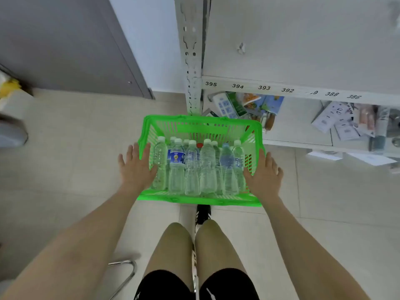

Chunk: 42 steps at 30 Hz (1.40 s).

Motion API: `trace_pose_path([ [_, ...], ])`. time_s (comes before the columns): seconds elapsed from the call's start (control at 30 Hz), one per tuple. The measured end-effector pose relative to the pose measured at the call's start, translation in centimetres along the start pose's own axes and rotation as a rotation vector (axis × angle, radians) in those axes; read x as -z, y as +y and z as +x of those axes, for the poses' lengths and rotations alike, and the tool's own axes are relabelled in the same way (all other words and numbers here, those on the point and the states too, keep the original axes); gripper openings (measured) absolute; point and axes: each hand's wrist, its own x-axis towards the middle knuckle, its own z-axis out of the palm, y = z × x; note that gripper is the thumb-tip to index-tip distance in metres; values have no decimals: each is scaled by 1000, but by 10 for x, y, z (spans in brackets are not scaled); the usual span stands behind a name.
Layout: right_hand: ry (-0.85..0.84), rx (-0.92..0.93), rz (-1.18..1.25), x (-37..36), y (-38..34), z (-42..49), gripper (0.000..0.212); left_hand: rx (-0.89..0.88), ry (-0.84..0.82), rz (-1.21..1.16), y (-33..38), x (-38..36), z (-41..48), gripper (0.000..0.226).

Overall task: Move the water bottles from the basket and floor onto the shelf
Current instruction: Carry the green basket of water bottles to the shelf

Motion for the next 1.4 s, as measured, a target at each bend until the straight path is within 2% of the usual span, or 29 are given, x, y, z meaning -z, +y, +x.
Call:
trace_pose_path([
  [0.17,-57,-148,110,-27,13,46,84,120,-117,-29,-13,-26,43,87],
  [0.3,-71,-260,308,-44,17,68,79,196,-231,-212,-22,-35,70,86],
  [0.43,14,-370,430,-53,22,90,49,232,-238,-313,-40,-45,94,57],
  [0.53,27,-360,478,-59,34,103,29,252,-306,-394,-52,-51,107,42],
  [0.7,24,-348,557,-63,41,113,37,327,-384,-651,-58,-56,116,25],
  [0.8,-1,-377,632,-65,44,116,36,373,-407,-726,-55,-56,118,20],
  [1.07,-22,-396,715,-60,46,107,29,395,-371,-630,-50,-51,105,33],
  [1.4,22,-525,687,-20,75,40,38,289,-379,-525,-29,-7,59,25],
])
